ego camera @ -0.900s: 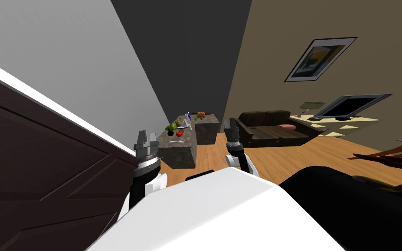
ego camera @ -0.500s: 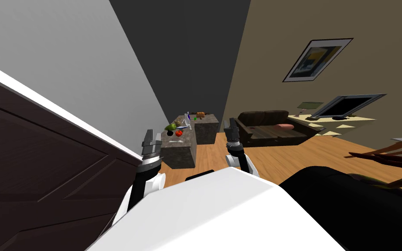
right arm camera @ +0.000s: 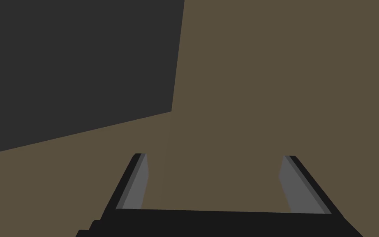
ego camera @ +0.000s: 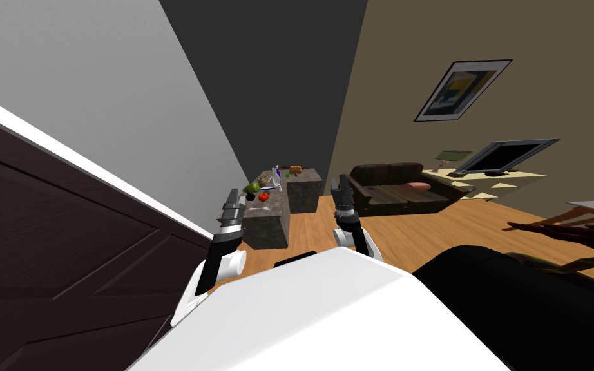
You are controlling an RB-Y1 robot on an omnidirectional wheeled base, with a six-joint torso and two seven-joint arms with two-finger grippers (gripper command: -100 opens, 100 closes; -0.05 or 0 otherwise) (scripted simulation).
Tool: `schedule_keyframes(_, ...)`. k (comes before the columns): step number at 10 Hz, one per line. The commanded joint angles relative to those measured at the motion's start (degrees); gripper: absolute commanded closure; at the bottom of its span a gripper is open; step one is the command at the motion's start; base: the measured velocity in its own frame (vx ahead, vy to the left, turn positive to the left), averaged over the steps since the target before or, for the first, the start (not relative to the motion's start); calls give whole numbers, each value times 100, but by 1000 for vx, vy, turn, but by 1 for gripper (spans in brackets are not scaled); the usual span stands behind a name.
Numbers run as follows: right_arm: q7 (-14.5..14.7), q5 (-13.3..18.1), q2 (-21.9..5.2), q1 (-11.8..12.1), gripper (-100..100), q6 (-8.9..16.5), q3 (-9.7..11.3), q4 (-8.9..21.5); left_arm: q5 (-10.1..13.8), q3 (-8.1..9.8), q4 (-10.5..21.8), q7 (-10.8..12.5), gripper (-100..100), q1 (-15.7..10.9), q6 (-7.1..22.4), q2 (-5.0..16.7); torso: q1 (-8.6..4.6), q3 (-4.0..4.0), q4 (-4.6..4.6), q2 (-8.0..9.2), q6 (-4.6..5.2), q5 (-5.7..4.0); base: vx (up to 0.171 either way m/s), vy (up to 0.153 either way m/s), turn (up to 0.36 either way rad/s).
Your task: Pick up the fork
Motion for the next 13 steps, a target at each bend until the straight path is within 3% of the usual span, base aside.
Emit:
schedule_keyframes(1,0,0,0,0,0,0,0,0,70,-7,232,22,-100,-257,286,142,0,0,0,0,0,0,-27,-5,-34)
schedule_keyframes(4,0,0,0,0,0,0,0,0,112,-20,385,31,-100,-464,746,202,-1,0,0,0,0,0,-19,-7,-15)
schedule_keyframes(7,0,0,0,0,0,0,0,0,202,-48,716,48,-100,-910,1282,274,0,0,0,0,-2,0,-19,-6,-15)
schedule_keyframes(8,0,0,0,0,0,0,0,0,202,-48,716,48,-100,-910,1431,274,0,0,0,1,-1,0,-18,-2,-14)
schedule_keyframes(9,0,0,0,0,0,0,0,0,249,-62,891,56,-100,-1146,1643,293,1,0,0,0,-1,0,-22,-3,-20)
schedule_keyframes(10,0,0,0,0,0,0,0,0,249,-62,891,56,-100,-1146,1793,293,0,0,0,0,0,0,-16,-3,-12)
schedule_keyframes(11,0,0,0,0,0,0,0,0,296,-75,1071,65,-100,-1388,1998,304,1,0,0,0,-2,0,-18,-3,-13)
schedule_keyframes(12,0,0,0,0,0,0,0,0,296,-75,1071,65,-100,-1388,2154,304,1,0,0,-1,-1,0,-15,-3,-11)
schedule_keyframes(13,0,0,0,0,0,0,0,0,342,-88,1257,72,-100,-1633,2299,310,0,0,0,-1,-2,0,-20,-5,-15)
